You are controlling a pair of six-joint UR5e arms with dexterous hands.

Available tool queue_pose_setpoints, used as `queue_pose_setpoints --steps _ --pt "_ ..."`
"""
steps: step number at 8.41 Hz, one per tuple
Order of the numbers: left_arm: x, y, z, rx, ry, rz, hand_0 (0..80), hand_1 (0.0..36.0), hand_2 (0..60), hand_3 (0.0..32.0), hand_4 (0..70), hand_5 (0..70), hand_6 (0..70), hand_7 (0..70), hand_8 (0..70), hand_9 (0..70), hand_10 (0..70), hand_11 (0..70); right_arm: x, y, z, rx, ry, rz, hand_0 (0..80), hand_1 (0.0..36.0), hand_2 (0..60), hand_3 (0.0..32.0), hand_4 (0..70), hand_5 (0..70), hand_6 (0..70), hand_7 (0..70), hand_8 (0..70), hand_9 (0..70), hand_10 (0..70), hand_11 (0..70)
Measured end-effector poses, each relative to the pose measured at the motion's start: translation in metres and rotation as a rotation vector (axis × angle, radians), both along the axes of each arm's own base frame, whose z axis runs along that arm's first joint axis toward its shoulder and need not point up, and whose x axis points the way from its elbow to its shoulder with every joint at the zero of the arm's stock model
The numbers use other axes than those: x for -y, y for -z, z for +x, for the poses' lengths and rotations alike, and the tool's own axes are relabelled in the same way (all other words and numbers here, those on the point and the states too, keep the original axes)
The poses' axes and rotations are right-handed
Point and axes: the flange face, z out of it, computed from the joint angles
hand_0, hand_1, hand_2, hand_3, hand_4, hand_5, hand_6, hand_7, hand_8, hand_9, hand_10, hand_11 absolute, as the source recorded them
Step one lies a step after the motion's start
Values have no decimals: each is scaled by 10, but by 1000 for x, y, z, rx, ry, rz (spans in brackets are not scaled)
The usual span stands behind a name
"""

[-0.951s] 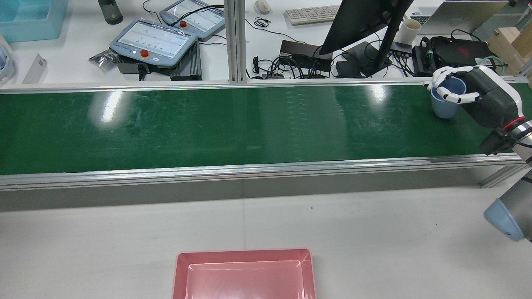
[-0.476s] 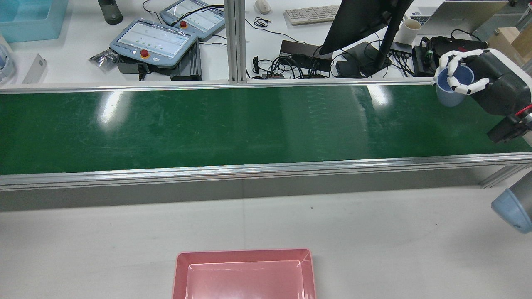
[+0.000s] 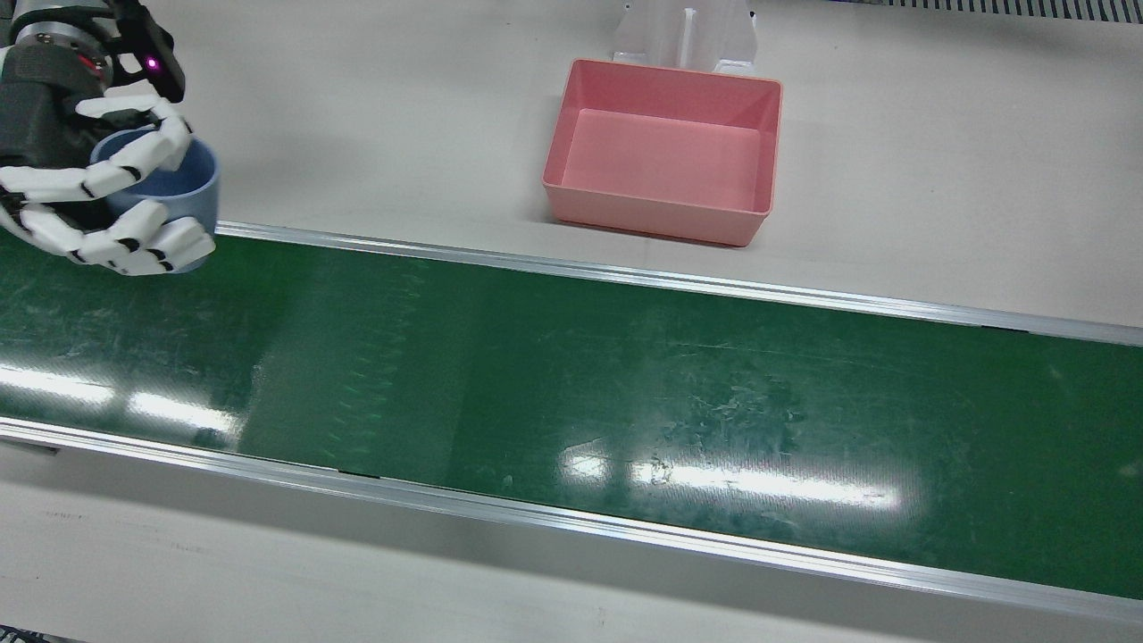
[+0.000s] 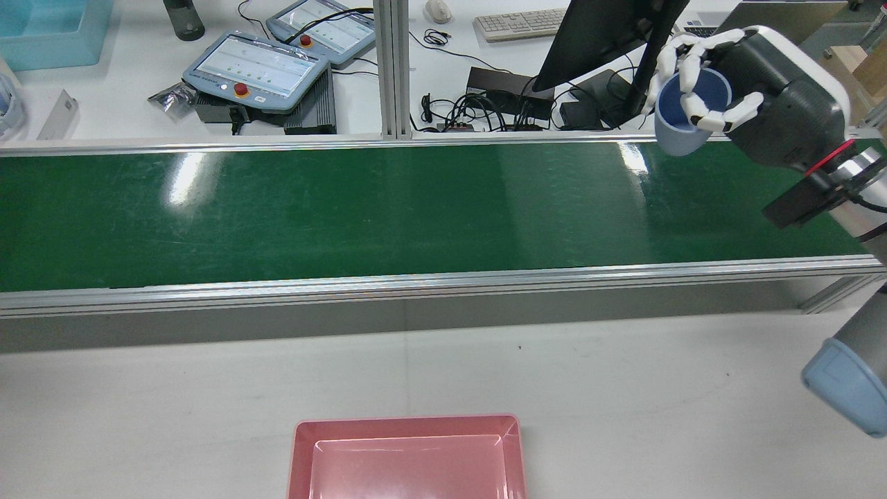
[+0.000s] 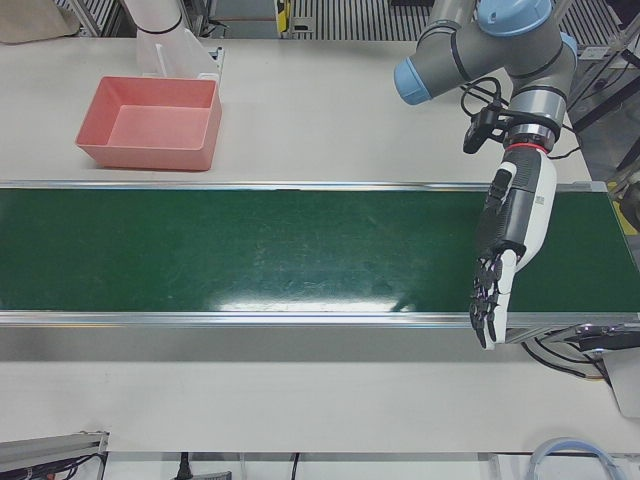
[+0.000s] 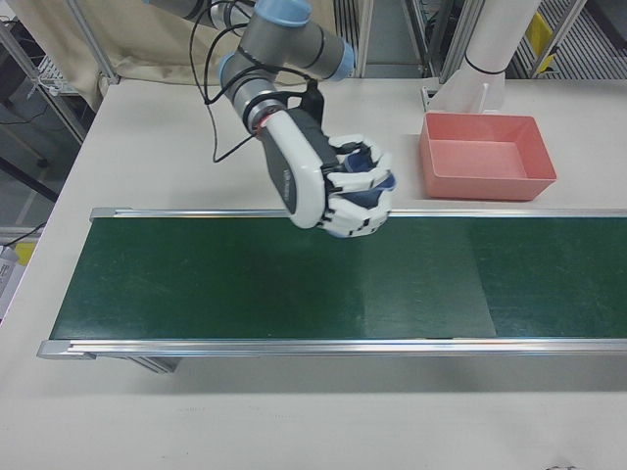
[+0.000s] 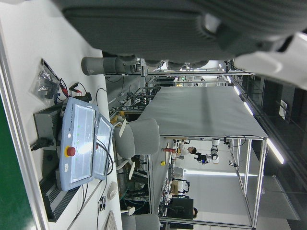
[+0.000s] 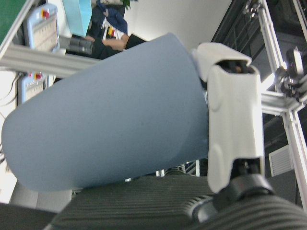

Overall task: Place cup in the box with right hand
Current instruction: 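Carry the blue cup with the right hand down over the pink tray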

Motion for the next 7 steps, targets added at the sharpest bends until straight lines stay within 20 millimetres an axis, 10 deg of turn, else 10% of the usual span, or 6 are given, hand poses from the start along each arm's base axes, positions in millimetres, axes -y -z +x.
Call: queue_pose_setpoints --steps 4,6,7 --pt "0 0 0 0 0 -1 0 0 0 0 0 0 0 0 0 0 0 0 -117 64 -166 2 308 122 791 360 600 0 557 298 553 700 700 700 667 700" --pt "0 0 0 0 -1 -1 0 0 0 0 0 0 0 0 0 0 0 0 -177 76 -233 19 398 126 706 307 460 0 448 259 533 700 700 700 636 700" --pt "0 0 0 0 -1 0 0 0 0 0 0 0 0 0 0 0 0 0 -199 81 -255 11 429 140 677 151 52 0 387 225 504 700 700 700 592 700"
